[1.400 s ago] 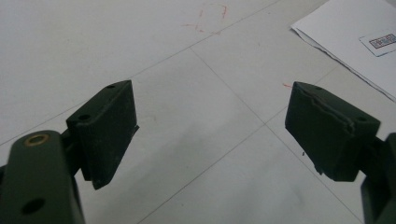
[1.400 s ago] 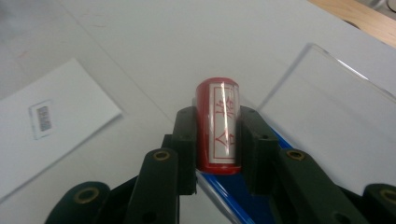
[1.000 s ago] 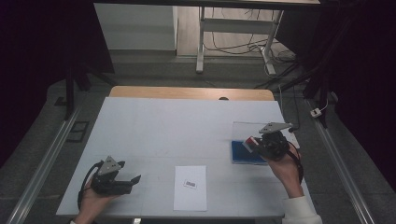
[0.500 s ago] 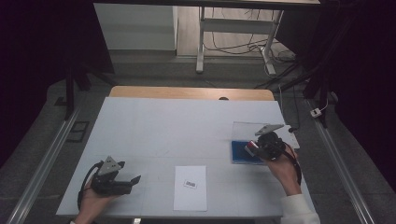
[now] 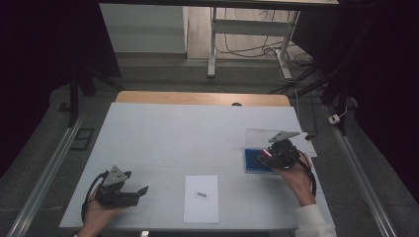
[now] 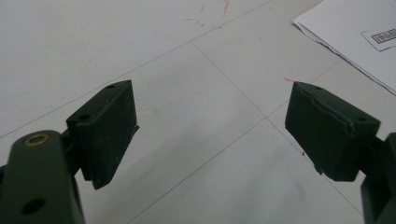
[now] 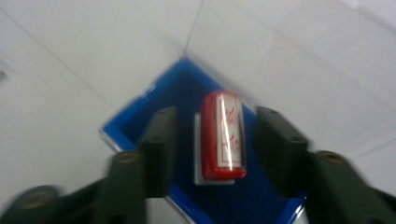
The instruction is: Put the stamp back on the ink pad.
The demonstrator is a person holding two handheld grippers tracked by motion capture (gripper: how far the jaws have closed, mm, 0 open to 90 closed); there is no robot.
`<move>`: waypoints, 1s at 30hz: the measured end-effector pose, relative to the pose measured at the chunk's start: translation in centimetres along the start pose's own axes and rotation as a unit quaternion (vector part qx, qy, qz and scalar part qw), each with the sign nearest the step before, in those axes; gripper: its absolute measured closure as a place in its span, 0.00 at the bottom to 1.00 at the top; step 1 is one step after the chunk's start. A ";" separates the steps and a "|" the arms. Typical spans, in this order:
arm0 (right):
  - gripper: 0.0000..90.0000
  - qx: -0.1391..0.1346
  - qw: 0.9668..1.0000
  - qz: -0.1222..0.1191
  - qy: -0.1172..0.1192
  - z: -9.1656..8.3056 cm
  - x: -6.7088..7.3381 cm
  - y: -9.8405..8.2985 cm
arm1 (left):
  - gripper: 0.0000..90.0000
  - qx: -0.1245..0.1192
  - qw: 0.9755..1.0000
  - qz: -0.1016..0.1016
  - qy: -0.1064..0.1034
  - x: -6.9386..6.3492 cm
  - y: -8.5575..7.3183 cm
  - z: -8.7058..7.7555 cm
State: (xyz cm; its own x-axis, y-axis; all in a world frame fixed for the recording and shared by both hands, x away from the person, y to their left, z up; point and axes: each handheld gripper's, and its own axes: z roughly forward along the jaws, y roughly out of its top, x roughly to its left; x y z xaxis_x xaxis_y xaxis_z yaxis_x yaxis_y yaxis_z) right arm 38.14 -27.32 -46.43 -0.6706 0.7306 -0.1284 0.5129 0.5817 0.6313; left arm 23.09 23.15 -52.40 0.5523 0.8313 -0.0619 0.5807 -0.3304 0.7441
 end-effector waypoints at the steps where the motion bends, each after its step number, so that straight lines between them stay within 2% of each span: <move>1: 0.42 -0.012 1.000 0.006 0.001 -0.3 0.0 -0.1 | 0.19 0.000 1.000 0.000 0.000 0.0 0.0 0.0; 3: 0.35 -0.034 0.999 0.014 -0.008 -0.8 0.3 -0.3 | 0.19 -0.001 1.000 -0.001 -0.002 0.0 0.0 -0.1; 5: 0.33 -0.052 0.998 0.016 -0.009 -1.5 0.6 -0.8 | 0.19 -0.003 1.000 -0.001 -0.001 0.0 0.0 -0.1; 9: 0.32 -0.082 0.996 0.023 -0.009 -3.2 1.7 -2.7 | 0.19 -0.005 1.000 -0.003 -0.005 0.0 0.0 -0.2; 11: 0.32 -0.093 0.995 0.027 0.001 -4.0 2.1 -3.8 | 0.19 -0.005 1.000 -0.002 -0.006 0.0 0.0 -0.2; 16: 0.32 -0.104 0.994 0.018 0.022 -4.9 2.9 -6.7 | 0.19 -0.006 1.000 -0.001 -0.011 -0.2 0.1 -0.1; 19: 0.32 -0.115 0.992 0.027 0.047 -5.0 2.9 -8.1 | 0.19 -0.005 1.000 0.002 -0.010 -0.4 0.2 0.0; 21: 0.32 -0.115 0.992 0.026 0.054 -4.8 3.0 -8.7 | 0.19 -0.004 1.000 0.003 -0.011 -0.4 0.2 0.0; 24: 0.32 -0.108 0.992 0.018 0.055 -4.4 3.1 -9.1 | 0.19 -0.003 1.000 0.003 -0.012 -0.5 0.2 0.1; 26: 0.32 -0.112 0.992 0.019 0.062 -4.2 3.2 -9.1 | 0.19 -0.003 1.000 0.003 -0.011 -0.4 0.2 0.1; 30: 0.32 -0.115 0.991 0.003 0.070 -4.1 3.6 -8.8 | 0.19 -0.003 1.000 0.002 -0.011 -0.4 0.2 0.1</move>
State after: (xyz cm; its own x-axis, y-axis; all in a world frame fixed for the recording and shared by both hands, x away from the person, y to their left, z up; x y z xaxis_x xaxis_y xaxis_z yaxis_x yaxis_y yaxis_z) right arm 29.04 -31.26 -49.29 -0.7440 0.6677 -0.0259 0.3925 0.4680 0.7918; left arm 23.00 22.75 -52.30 0.5676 0.8201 -0.0726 0.5743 -0.3313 0.7486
